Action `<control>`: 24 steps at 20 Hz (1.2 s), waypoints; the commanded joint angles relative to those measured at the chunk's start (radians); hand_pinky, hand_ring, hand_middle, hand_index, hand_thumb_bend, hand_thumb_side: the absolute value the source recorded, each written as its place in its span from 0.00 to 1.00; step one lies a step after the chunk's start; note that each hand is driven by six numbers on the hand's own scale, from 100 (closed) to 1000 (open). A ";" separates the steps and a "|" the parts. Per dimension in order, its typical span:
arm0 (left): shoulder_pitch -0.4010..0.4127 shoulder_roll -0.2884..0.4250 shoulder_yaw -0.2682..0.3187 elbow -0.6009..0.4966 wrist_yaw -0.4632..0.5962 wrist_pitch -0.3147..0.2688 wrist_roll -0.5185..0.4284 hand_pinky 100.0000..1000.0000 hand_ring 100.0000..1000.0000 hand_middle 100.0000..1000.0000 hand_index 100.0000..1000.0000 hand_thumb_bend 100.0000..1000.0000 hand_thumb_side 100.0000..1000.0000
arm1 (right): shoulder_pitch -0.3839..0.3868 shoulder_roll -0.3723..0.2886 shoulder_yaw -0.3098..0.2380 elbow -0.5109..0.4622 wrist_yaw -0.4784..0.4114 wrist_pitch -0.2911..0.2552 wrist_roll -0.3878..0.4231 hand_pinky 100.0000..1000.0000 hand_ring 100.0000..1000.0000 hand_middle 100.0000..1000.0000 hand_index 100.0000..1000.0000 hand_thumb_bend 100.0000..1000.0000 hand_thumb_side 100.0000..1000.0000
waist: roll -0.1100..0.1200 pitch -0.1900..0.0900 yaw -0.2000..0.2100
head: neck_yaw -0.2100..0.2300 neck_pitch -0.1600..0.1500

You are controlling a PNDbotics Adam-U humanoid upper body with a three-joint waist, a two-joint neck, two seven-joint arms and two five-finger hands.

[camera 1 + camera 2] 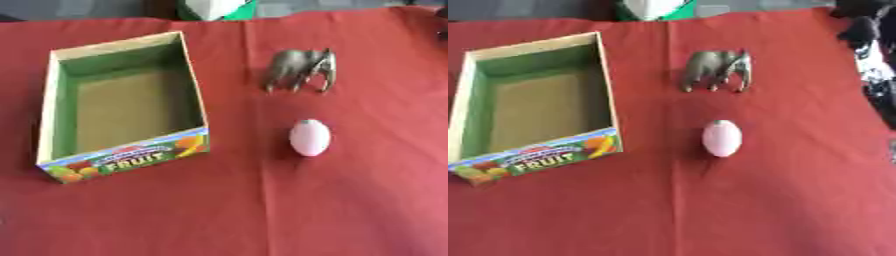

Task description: Pick up objects on the table and place them in the box.

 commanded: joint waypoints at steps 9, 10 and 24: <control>-0.002 0.026 -0.008 -0.017 0.011 0.002 -0.015 0.74 0.61 0.73 0.86 0.03 0.86 | -0.055 -0.324 0.123 -0.019 0.104 0.076 0.173 0.62 0.79 0.73 0.86 0.00 1.00 | -0.008 -0.035 0.010 | -0.022 0.005; -0.003 0.027 -0.009 -0.017 0.011 0.002 -0.016 0.74 0.61 0.73 0.86 0.04 0.86 | -0.057 -0.342 0.135 -0.019 0.092 0.085 0.190 0.62 0.79 0.72 0.87 0.00 1.00 | -0.008 -0.036 0.012 | -0.023 0.005; -0.007 0.024 -0.018 -0.017 0.020 0.005 -0.028 0.74 0.61 0.73 0.86 0.03 0.86 | -0.111 -0.395 0.240 -0.019 -0.034 0.204 0.391 0.65 0.83 0.66 0.90 0.13 0.87 | -0.010 -0.035 0.026 | -0.032 -0.001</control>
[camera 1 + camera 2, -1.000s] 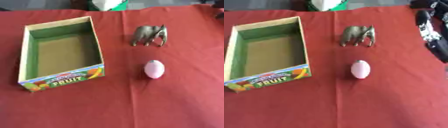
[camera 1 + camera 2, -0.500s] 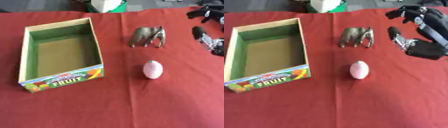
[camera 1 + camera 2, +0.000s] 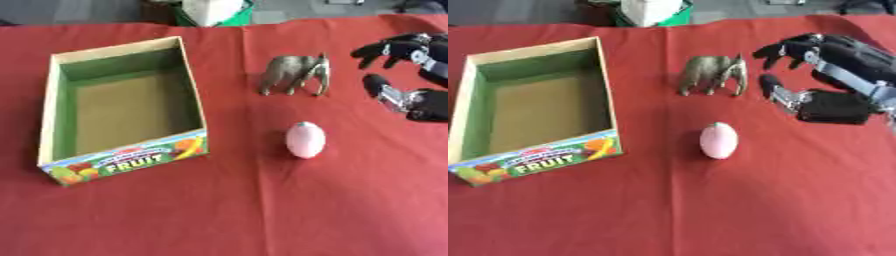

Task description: Pick up objects on the table and place them in the box.

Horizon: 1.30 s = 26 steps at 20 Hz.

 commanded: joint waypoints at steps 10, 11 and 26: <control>-0.010 0.021 -0.003 -0.017 0.006 0.000 -0.008 0.74 0.61 0.73 0.85 0.02 0.86 | -0.045 -0.015 0.057 -0.015 -0.071 0.128 0.187 0.71 0.90 0.78 0.97 0.35 0.59 | -0.001 -0.012 0.008 | -0.008 -0.008; -0.010 0.021 -0.004 -0.017 0.007 0.000 -0.008 0.74 0.61 0.73 0.85 0.02 0.86 | -0.049 -0.011 0.060 -0.015 -0.065 0.131 0.205 0.72 0.91 0.79 0.98 0.36 0.59 | -0.001 -0.012 0.008 | -0.008 -0.008; -0.014 0.016 -0.009 -0.017 0.010 -0.001 -0.015 0.74 0.61 0.73 0.85 0.01 0.85 | -0.093 0.052 0.137 0.002 0.039 0.213 0.348 0.71 0.90 0.81 0.99 0.30 0.43 | -0.003 -0.005 0.018 | -0.011 -0.008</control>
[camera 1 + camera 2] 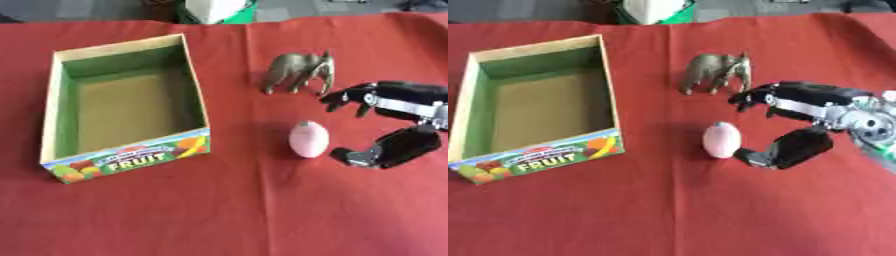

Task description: Pick up objects on the table and place them in the box.

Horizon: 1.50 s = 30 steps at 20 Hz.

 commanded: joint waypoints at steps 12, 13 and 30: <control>-0.013 0.013 -0.007 -0.017 0.006 0.001 -0.013 0.74 0.61 0.72 0.83 0.00 0.85 | -0.082 0.061 0.058 0.148 0.222 -0.011 -0.063 0.66 0.88 0.79 0.97 0.44 0.50 | -0.002 -0.010 0.011 | -0.009 -0.007; -0.013 0.013 -0.007 -0.017 0.006 0.001 -0.013 0.74 0.61 0.72 0.83 0.00 0.85 | -0.083 0.065 0.062 0.157 0.235 -0.016 -0.068 0.64 0.87 0.78 0.96 0.44 0.50 | -0.002 -0.010 0.012 | -0.008 -0.008; -0.014 0.008 -0.010 -0.017 0.010 0.004 -0.023 0.74 0.60 0.71 0.82 0.00 0.85 | -0.085 0.095 0.096 0.201 0.257 -0.027 -0.094 0.59 0.74 0.46 0.67 0.35 0.50 | -0.001 -0.001 0.018 | -0.009 -0.010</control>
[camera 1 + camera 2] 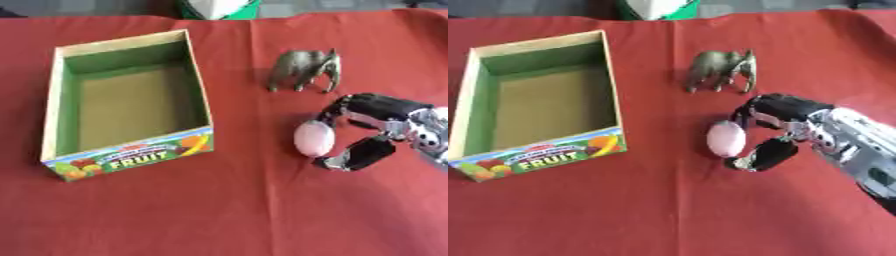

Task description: Pick up objects on the table and place them in the box.

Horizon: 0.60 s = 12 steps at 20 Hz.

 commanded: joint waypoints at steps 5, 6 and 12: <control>-0.007 0.008 -0.001 -0.017 0.002 0.005 -0.007 0.74 0.60 0.71 0.82 0.00 0.85 | -0.020 -0.001 -0.005 0.026 -0.013 0.023 -0.075 0.57 0.71 0.41 0.59 0.22 0.48 | -0.003 -0.013 0.005 | -0.002 -0.008; -0.007 0.008 -0.001 -0.017 0.002 0.005 -0.007 0.74 0.60 0.71 0.82 0.00 0.85 | -0.020 0.000 -0.005 0.027 -0.015 0.024 -0.087 0.56 0.70 0.40 0.58 0.17 0.47 | -0.003 -0.013 0.005 | -0.001 -0.008; -0.008 0.007 -0.002 -0.017 0.003 0.006 -0.010 0.74 0.60 0.71 0.82 0.00 0.85 | -0.011 -0.005 0.000 0.013 -0.029 0.023 -0.112 0.50 0.63 0.39 0.55 0.00 0.04 | -0.006 -0.010 0.005 | 0.001 -0.006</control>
